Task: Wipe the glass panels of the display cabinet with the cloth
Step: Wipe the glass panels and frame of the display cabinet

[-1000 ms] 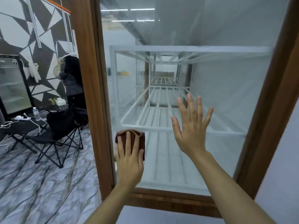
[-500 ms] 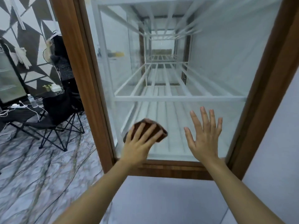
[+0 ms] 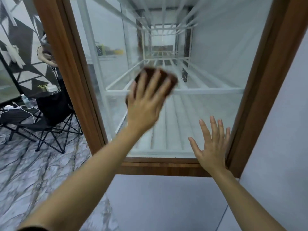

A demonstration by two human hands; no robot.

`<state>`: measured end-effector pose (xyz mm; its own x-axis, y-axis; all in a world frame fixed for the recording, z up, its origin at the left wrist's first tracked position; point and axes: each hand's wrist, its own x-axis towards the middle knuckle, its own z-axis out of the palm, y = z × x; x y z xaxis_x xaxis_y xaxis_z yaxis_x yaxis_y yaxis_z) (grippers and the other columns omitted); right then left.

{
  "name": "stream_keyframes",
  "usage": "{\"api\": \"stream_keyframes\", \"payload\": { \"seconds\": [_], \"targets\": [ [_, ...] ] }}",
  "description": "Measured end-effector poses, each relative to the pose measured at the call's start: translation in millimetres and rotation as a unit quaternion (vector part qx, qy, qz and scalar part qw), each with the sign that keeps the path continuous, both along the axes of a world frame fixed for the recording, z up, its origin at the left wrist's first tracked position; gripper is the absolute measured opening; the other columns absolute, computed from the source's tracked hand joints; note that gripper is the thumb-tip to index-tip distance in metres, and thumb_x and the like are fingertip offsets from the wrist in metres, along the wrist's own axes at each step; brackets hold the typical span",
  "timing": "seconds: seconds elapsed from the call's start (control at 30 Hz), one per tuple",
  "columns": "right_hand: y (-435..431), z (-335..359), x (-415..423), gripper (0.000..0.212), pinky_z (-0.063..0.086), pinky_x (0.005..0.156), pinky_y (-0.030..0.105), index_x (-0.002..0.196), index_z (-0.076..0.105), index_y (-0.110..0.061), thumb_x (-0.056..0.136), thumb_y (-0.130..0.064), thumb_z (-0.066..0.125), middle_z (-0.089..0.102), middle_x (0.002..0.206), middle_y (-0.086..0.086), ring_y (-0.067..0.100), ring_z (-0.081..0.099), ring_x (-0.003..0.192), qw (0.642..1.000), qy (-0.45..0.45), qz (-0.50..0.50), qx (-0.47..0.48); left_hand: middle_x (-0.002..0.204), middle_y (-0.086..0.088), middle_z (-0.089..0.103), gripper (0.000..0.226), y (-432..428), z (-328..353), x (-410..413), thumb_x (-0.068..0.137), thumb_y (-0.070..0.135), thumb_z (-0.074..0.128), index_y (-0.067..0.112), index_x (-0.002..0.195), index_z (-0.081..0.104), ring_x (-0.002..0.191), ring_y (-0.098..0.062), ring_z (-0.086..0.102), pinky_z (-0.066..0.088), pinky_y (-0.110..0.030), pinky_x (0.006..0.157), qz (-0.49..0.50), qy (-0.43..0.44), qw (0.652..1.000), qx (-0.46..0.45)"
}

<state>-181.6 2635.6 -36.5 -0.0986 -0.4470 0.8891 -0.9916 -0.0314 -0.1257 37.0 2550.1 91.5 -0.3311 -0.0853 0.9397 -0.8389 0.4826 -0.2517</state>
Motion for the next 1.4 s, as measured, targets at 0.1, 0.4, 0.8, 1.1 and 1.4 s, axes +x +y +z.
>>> {"api": "stream_keyframes", "payload": {
  "seconds": [0.1, 0.4, 0.8, 1.1, 1.4],
  "targets": [
    [1, -1, -3, 0.069, 0.01, 0.121, 0.058, 0.151, 0.034, -0.021, 0.091, -0.045, 0.059, 0.023, 0.161, 0.011, 0.035, 0.019, 0.15, 1.0, -0.003, 0.005, -0.006, 0.162, 0.007, 0.027, 0.078, 19, -130, 10, 0.084, 0.02, 0.066, 0.038, 0.153, 0.036, 0.155, -0.022, 0.004, 0.005, -0.04, 0.123, -0.018, -0.206, 0.976, 0.062],
    [12, 40, -36, 0.072, 0.009, 0.125, 0.05, 0.152, 0.033, -0.017, 0.092, -0.044, 0.063, 0.022, 0.162, 0.014, 0.037, 0.017, 0.152, 1.0, -0.021, 0.021, -0.003, 0.161, -0.002, 0.035, 0.047, 14, 71, -42, 0.107, 0.036, 0.038, 0.031, 0.153, 0.039, 0.15, -0.031, 0.027, 0.019, -0.051, 0.121, -0.017, -0.006, 1.0, 0.023],
    [31, 36, -42, 0.063, 0.011, 0.126, 0.036, 0.151, 0.036, -0.014, 0.092, -0.01, 0.057, 0.021, 0.163, 0.011, 0.031, 0.009, 0.155, 0.988, -0.084, 0.125, 0.011, 0.164, 0.007, 0.024, 0.075, 25, -120, -29, 0.088, 0.012, 0.055, 0.032, 0.156, 0.031, 0.156, -0.019, 0.002, 0.007, -0.04, 0.125, -0.046, -0.308, 0.95, 0.04],
    [69, 67, -40, 0.055, 0.013, 0.126, 0.033, 0.15, 0.035, -0.005, 0.097, -0.008, 0.048, 0.024, 0.162, 0.015, 0.028, 0.016, 0.154, 0.966, -0.185, 0.176, -0.044, 0.161, -0.005, 0.035, 0.051, 39, 40, -111, 0.103, 0.022, 0.051, 0.024, 0.153, 0.041, 0.15, -0.033, 0.027, 0.021, -0.046, 0.12, -0.061, 0.02, 0.997, 0.039],
    [94, 63, -49, 0.043, 0.051, 0.101, 0.043, 0.141, 0.049, -0.01, 0.099, -0.008, 0.055, 0.053, 0.14, 0.005, 0.019, 0.054, 0.128, 0.94, -0.27, 0.208, -0.012, 0.14, -0.012, 0.056, 0.052, 75, -102, -122, 0.076, -0.019, 0.067, 0.008, 0.121, 0.07, 0.124, -0.03, 0.042, 0.046, -0.042, 0.102, -0.269, -0.014, 0.927, 0.26]
  ]
}}
